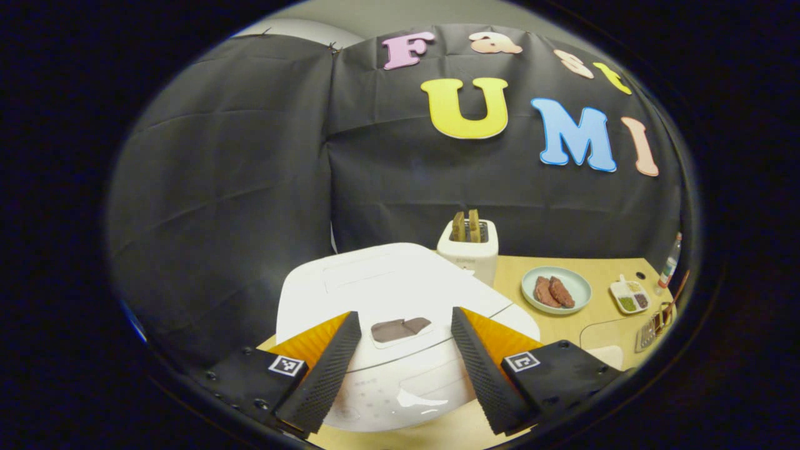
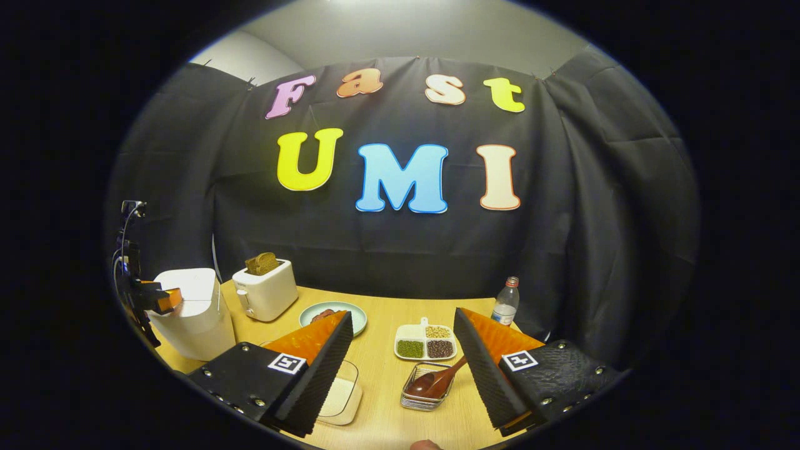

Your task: Close the left gripper, press the button to open the rice cooker; take a wooden spoon from the chopstick holder with the right hand, scoop a spoonful of rice and pour it into the rice cooker, then put the wooden spoon back into the chopstick holder.

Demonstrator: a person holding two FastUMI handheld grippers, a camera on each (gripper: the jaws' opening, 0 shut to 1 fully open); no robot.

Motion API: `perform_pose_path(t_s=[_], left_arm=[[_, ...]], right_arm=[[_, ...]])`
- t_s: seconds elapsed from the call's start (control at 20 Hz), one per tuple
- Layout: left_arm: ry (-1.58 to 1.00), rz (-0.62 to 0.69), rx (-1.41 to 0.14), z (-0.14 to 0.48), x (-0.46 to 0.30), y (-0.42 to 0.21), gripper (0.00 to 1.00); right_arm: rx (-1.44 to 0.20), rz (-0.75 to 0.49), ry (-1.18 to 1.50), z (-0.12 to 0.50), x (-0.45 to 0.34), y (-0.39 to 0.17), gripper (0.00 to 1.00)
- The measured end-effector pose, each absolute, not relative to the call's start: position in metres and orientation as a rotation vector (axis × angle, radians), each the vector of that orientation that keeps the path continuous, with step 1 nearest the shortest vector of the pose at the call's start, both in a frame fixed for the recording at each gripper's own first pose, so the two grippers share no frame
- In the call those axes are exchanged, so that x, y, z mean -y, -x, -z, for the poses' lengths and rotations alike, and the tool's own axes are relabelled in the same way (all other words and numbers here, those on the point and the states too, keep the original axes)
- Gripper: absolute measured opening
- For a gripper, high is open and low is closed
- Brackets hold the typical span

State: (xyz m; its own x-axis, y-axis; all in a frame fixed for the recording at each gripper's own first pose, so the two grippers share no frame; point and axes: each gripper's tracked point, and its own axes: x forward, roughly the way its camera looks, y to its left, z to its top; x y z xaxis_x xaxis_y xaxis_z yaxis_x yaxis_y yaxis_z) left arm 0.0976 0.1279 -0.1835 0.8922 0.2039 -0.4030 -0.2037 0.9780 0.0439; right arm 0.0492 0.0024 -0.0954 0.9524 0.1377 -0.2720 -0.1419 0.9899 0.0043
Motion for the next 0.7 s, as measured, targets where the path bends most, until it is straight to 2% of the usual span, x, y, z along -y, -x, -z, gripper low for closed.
perform_pose_path(t_s=[0.55, 0.7], left_arm=[[0.006, -0.080, -0.098, 0.030, -0.078, -0.056, 1.00], [0.014, -0.059, -0.025, 0.003, -0.067, -0.034, 0.95]], right_arm=[[-0.184, -0.217, -0.035, 0.047, -0.036, -0.038, 0.98], [-0.166, -0.224, -0.052, 0.040, -0.043, -0.032, 0.98]])
